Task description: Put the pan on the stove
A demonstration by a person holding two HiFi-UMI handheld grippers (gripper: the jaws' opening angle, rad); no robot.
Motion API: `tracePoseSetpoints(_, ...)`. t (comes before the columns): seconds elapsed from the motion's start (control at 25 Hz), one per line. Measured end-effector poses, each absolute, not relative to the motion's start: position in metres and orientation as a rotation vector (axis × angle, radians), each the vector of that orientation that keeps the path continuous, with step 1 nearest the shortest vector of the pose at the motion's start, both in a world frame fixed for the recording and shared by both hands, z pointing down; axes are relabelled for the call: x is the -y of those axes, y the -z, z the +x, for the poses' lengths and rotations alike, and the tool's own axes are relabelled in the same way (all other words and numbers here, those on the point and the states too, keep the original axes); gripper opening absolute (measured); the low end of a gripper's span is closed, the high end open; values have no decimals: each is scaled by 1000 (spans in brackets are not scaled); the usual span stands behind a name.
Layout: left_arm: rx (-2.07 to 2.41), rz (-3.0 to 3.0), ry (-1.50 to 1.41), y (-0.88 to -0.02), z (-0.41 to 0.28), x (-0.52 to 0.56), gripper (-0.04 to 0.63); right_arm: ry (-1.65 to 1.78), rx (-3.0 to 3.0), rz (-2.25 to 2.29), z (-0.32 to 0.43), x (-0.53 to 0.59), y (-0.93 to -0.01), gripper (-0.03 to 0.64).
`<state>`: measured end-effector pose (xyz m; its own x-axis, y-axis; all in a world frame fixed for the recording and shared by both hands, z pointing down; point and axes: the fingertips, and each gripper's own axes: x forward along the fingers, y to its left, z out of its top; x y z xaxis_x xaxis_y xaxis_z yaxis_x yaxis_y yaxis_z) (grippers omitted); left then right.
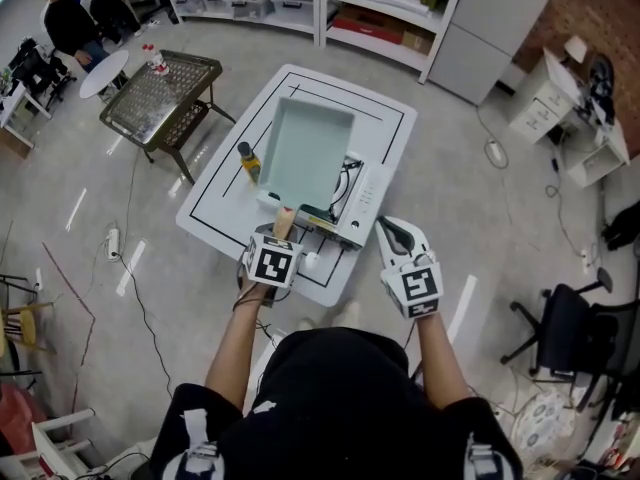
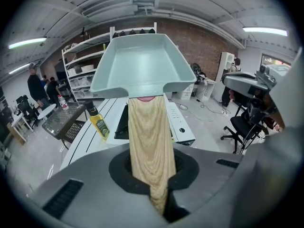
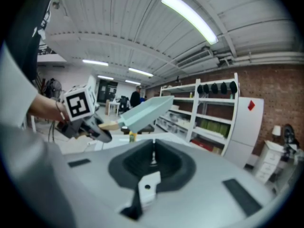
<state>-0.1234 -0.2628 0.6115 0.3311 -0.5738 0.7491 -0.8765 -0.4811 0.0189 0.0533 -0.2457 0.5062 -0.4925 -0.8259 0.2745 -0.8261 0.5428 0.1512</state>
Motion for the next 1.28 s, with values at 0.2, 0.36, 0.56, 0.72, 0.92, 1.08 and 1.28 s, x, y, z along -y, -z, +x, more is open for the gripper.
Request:
tracePoseSetpoints(0.2, 1274, 2170, -1035, -627, -119, 280, 40, -20, 2461, 1331, 58, 254, -519, 37)
tracePoseSetpoints(0.36, 1235, 2130, -1079, -644, -118, 289, 40, -23, 2457, 1298, 58, 259, -526, 37)
tracePoseSetpoints(0.56, 1178, 2032, -1136, -666, -120, 294, 40, -36, 2452, 1275, 59, 263, -533, 37)
tracePoseSetpoints(0.72, 1142, 2006, -1161, -681, -120, 302, 40, -42, 2448, 1258, 59, 265, -539, 37)
tracePoseSetpoints(0.92, 1079, 1921, -1254, -700, -125, 296, 41, -54, 2448, 1247, 59, 265, -545, 35)
tracePoseSetpoints(1.08, 1048, 1898, -1282, -713, -122, 295, 41, -62, 2446, 1241, 59, 264, -550, 37)
tracePoseSetpoints(1.28, 1018, 1870, -1317, -722, -121, 292, 41, -78, 2442, 1235, 60, 262, -554, 35)
